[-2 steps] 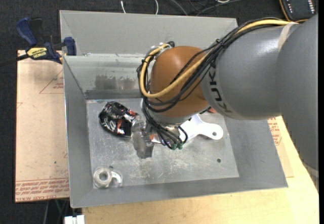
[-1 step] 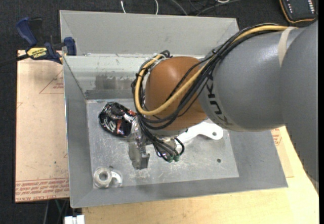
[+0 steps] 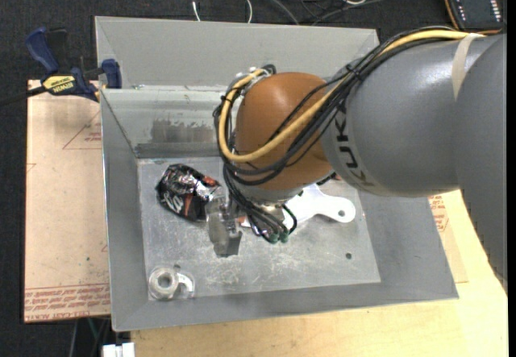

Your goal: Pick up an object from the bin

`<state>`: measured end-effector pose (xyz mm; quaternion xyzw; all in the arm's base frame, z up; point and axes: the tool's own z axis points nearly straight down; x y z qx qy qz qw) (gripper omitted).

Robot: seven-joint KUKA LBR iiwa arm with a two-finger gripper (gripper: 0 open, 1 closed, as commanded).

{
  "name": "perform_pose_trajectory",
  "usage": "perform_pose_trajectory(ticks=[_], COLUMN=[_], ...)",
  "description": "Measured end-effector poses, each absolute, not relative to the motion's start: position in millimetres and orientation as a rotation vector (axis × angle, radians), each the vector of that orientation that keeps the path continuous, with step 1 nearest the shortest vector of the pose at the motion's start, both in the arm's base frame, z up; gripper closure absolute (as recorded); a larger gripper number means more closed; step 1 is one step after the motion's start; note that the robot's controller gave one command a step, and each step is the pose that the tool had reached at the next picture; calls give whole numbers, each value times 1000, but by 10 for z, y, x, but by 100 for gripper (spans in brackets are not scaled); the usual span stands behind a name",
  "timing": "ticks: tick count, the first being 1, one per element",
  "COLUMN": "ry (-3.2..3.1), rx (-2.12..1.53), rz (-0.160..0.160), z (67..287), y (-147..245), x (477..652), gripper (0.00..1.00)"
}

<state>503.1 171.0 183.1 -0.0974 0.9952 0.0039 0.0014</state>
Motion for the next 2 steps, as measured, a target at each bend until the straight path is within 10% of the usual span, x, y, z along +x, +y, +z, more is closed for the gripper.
perform_pose_trajectory(ticks=[1,2], ry=[3139,3122], rx=[-141,19], rz=[15,15], z=[1455,2523], y=[1988,1260], x=[5060,5194], gripper=[100,100])
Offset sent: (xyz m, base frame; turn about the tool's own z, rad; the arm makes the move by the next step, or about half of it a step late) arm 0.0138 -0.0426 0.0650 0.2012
